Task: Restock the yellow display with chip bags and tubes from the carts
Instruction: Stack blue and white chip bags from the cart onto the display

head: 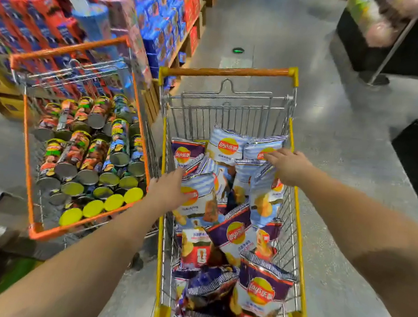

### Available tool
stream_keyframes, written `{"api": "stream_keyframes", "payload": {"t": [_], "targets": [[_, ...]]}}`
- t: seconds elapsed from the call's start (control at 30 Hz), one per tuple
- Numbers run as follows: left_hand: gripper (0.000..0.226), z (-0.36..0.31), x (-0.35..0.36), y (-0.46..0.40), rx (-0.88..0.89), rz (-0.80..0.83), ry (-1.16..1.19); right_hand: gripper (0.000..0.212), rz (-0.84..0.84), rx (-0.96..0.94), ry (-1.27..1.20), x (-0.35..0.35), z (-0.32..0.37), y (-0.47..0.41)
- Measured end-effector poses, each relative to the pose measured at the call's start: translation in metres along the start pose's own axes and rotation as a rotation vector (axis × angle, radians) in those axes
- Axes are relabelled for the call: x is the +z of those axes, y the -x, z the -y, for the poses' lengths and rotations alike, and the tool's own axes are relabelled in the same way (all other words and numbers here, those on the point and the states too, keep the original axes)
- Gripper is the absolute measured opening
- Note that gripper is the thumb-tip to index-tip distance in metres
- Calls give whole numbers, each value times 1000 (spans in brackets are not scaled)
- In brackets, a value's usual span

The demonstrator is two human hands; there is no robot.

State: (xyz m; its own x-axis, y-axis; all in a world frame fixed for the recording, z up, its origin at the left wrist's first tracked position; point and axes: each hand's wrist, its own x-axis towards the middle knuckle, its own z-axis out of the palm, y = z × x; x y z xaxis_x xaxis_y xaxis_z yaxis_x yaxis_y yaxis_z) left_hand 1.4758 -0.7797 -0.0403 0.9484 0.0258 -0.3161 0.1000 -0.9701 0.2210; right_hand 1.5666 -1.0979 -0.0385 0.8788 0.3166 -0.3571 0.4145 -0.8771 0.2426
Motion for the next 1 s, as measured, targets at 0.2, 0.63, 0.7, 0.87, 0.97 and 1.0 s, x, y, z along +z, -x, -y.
{"api": "stream_keyframes", "payload": {"t": [0.2,0.63,0.7,0.87,0.97,1.0], "targets": [[74,8,3,-1,81,61,-295,52,58,-96,372,6,-1,8],[61,14,-2,26,144,-87,-66,36,-17,-207,149,-35,22,28],[59,10,-25,34,162,-123,-24,39,-34,-203,79,-70,30,33],[55,43,-101,70,142,-241,93,47,-111,-241,-50,-164,72,41],[58,89,-142,107,81,-331,126,49,-156,-334,-33,-214,123,50],[60,110,-151,120,47,-356,135,51,-183,-364,-21,-227,145,50]]}}
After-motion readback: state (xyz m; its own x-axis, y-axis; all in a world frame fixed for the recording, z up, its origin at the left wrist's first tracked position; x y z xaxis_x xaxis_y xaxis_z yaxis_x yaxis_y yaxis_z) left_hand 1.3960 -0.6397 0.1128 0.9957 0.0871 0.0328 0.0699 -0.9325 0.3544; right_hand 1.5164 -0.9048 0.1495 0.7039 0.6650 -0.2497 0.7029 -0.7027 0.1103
